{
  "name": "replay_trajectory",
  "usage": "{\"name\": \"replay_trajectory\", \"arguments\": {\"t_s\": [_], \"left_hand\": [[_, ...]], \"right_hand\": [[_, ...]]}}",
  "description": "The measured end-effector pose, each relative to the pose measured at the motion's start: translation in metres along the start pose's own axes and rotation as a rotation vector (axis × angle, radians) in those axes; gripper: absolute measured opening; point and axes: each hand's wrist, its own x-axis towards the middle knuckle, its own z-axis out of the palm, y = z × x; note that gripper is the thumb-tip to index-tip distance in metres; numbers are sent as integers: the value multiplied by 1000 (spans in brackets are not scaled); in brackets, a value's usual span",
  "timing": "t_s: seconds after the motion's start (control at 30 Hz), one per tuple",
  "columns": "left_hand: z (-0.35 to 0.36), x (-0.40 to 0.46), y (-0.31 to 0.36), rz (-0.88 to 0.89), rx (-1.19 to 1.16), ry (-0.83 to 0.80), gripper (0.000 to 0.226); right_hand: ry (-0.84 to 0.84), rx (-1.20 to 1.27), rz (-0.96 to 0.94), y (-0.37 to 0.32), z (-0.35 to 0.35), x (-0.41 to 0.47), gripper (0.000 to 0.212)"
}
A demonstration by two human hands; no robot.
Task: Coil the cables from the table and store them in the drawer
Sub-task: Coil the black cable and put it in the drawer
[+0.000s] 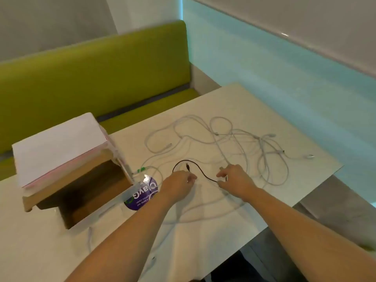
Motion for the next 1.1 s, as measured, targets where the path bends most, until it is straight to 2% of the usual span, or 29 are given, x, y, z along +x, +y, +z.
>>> {"name": "replay_trajectory", "arguments": {"t_s": [0.1,0.2,0.4,0.6,0.73,0.83,0.93,1.1], "left_hand": [[10,-2,-2,-8,-4,-52,32],[19,-8,-4,17,20,-70,33],[22,-20,0,55,-9,-32,30],[16,-32,12,41,-283,-4,35],[10,-40,15,36,-397,20,29],[2,-49,16,37,-489,74,27],[-9,-55,17,11,-690,129,17],[-40,-60,31,30,-994,150,26]], "right_hand": [[-44,-76,23,4,7,-2,36],[15,-17,70,3,18,-7,25],[132,378,114,-15,19,-16,18],[127,792,169,-51,0,-21,21],[129,933,114,-67,-9,-29,29],[124,956,95,-75,-16,-34,19],[120,927,59,-79,-24,-37,19],[150,754,-105,-86,-30,-38,21]]}}
